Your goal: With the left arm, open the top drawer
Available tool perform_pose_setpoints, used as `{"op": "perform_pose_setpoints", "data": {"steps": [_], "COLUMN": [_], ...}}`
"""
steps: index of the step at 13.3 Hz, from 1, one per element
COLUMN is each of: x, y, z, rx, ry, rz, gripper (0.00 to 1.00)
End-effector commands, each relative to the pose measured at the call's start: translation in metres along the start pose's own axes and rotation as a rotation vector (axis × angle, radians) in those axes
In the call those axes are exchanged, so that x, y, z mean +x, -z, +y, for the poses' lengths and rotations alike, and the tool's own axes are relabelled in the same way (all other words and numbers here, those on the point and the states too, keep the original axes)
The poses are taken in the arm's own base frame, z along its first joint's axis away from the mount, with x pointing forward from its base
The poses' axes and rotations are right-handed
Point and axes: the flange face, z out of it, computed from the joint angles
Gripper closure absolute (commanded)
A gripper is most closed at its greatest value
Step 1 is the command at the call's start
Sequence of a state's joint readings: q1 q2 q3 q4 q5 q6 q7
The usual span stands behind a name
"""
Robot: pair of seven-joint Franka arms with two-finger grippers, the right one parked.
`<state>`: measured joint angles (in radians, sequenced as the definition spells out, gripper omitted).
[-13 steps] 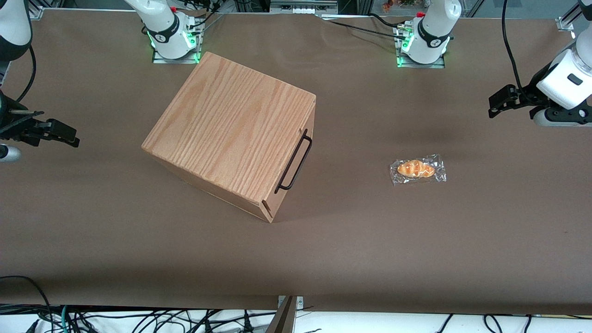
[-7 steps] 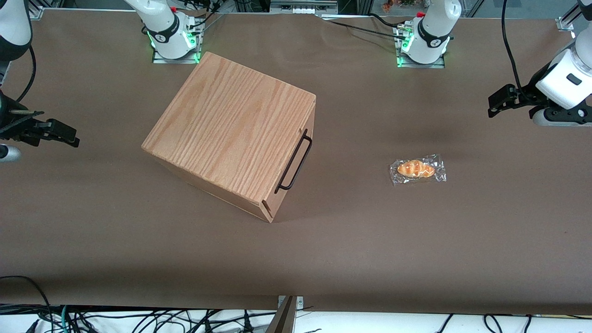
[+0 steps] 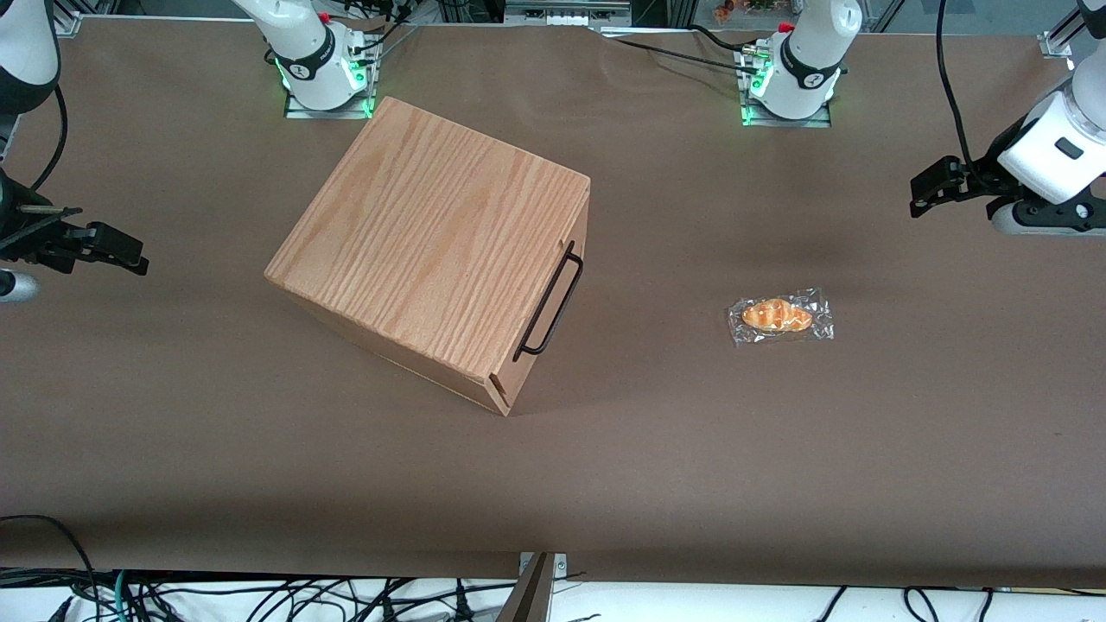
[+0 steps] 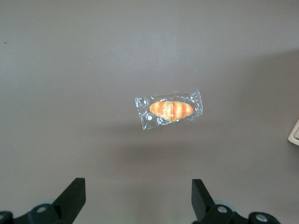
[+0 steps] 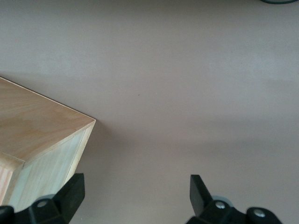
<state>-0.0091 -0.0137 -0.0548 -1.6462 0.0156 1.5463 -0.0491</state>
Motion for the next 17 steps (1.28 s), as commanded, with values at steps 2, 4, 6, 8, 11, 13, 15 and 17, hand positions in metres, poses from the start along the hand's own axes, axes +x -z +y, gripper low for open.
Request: {"op": "perform_pose_setpoints", "data": {"steps": [2, 4, 6, 8, 11, 13, 15, 17], "x": [0.007, 0.028, 0.053, 0.075, 0.089, 0.097, 0.103, 0.108], "y": [-0.013, -0.015, -0.025, -0.037, -0.066, -0.086, -0.104, -0.122], "z": [0.059, 0.109, 0.15, 0.197, 0.271, 0.302, 0.322, 0.337], "rx": [-0.025, -0.119, -0.206, -0.256, -0.299, -0.373, -0.4, -0.406], "ry": [-0.113, -0.179, -0.217, -0.272, -0.312, -0.27, -0.27, -0.271], "rz": [-0.059, -0.059, -0.068, -0.065, -0.002, 0.02, 0.054, 0.083], "gripper": [0.0, 0.0, 0.0, 0.0, 0.0, 0.0, 0.0, 0.0]}}
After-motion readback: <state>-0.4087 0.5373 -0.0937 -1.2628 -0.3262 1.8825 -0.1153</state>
